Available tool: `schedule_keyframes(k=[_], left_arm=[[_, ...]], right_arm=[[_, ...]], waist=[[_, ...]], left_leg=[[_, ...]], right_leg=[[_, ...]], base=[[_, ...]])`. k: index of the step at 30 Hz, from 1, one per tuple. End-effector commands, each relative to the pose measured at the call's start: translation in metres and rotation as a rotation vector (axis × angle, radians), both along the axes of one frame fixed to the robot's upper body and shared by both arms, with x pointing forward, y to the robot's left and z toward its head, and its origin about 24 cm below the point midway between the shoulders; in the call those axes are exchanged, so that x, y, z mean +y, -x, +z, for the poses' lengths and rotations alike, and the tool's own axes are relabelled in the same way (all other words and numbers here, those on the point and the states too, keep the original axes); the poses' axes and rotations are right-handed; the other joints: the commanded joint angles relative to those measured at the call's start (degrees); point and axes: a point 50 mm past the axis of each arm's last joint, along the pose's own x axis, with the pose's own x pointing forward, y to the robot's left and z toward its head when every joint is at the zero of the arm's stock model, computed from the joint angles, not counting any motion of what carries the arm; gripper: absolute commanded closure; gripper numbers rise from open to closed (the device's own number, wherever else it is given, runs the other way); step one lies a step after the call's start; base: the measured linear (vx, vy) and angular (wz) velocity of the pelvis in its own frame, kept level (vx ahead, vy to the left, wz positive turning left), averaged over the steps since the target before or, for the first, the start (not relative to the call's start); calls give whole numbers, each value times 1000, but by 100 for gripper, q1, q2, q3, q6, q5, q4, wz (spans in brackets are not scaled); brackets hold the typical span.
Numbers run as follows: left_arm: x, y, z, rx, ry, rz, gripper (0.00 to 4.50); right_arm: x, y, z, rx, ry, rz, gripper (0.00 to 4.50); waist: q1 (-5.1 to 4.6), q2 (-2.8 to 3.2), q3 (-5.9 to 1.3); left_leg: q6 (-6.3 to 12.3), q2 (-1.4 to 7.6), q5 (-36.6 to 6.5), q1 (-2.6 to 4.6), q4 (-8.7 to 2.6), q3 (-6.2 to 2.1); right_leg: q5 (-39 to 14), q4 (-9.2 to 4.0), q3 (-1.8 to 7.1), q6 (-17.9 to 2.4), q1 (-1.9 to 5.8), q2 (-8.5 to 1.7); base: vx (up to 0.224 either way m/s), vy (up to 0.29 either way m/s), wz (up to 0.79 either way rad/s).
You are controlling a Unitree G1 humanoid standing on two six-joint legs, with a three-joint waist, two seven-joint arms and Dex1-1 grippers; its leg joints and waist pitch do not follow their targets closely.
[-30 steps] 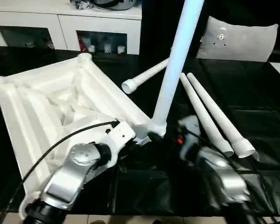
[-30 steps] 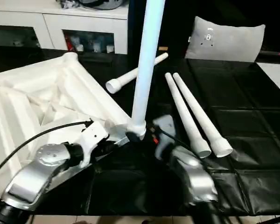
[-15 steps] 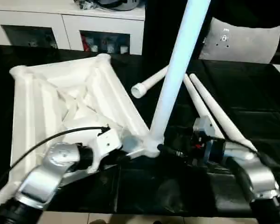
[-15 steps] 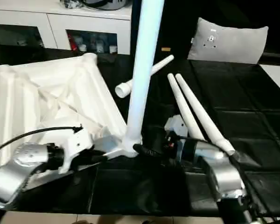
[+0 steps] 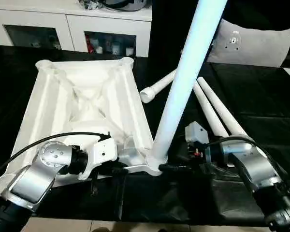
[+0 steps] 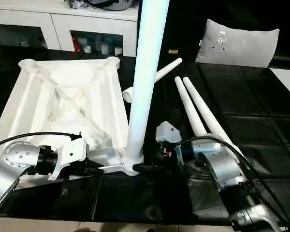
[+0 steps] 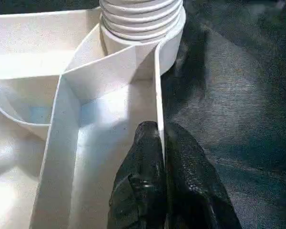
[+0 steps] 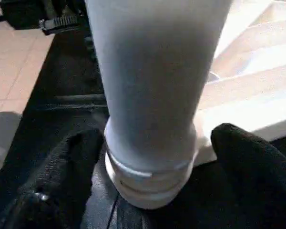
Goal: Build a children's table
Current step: Rotate leg to tighten
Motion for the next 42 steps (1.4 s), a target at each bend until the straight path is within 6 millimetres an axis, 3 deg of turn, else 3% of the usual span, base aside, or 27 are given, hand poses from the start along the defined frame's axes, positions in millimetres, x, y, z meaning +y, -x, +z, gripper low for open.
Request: schedule_keyframes(k=[1, 14, 22, 25, 29, 31, 33, 34, 35, 37, 42], left_arm=[[-6, 3, -1, 17, -10, -74, 450], [-5, 2, -1, 19, -14, -83, 450], [-3, 2, -1, 23, 1, -50, 450], [-7, -1, 3, 20, 74, 63, 450], [-18, -3, 6, -10, 152, 258, 450], [-26, -3, 7, -23, 182, 332, 450], [-36, -3, 8, -35, 212, 383, 450], [-40, -4, 9, -41, 224, 406, 450], [-50, -4, 11, -50, 246, 442, 450], [-65, -5, 14, -68, 278, 498, 450], [-88, -10, 22, -105, 302, 537, 450]], right_arm=[[1, -2, 1, 0, 0, 20, 69], [5, -2, -1, 51, -13, 68, 172], [8, 3, -6, 90, -24, 76, 180], [13, 7, -11, 164, -61, 23, 180], [36, 11, -25, 223, -127, -162, 191], [47, 11, -31, 233, -127, -230, 191], [57, 11, -34, 253, -136, -286, 191], [62, 10, -35, 263, -148, -310, 191], [70, 8, -34, 292, -180, -364, 191], [82, 4, -33, 330, -219, -444, 192], [93, -1, -36, 356, -208, -550, 196]], waist=[[-25, 31, -326], [-21, 10, -330], [-16, 7, -331], [-24, 8, -320], [-55, -5, -256], [-105, -22, -259], [-184, -29, -255], [-198, -4, -260], [-200, -20, -245], [-235, -19, -269], [-274, -28, -295]], left_leg=[[353, 273, -954, 18, -420, -37], [334, 274, -914, 17, -420, -31], [324, 276, -905, 18, -421, -33], [316, 288, -867, 8, -429, -35], [83, 262, -1425, 26, -449, -49], [37, 244, -1497, 1, -452, -69], [47, 217, -1593, 11, -429, -78], [43, 223, -1566, 9, -430, -78], [59, 200, -1634, 30, -410, -78], [61, 186, -1650, 27, -399, -92], [142, 203, -1556, 13, -412, -84]], right_leg=[[-1689, -353, 409, -1069, 299, -446], [-1688, -347, 411, -1061, 307, -447], [-1748, -347, 411, -1032, 304, -449], [-1624, -326, 416, -1094, 312, -446], [-2844, -469, 399, -725, 261, -468], [-3108, -485, 385, -589, 282, -472], [-3402, -545, 372, -415, 247, -467], [-3372, -542, 377, -429, 248, -463], [-3561, -603, 346, -338, 215, -454], [-3663, -630, 320, -259, 218, -462], [-3173, -588, 337, -351, 212, -434]], base=[[0, 0, 0], [0, 0, 0], [0, 0, 0], [0, 0, 0], [0, 0, 0], [0, 0, 0], [0, 0, 0], [0, 0, 0], [0, 0, 0], [0, 0, 0], [0, 0, 0]])
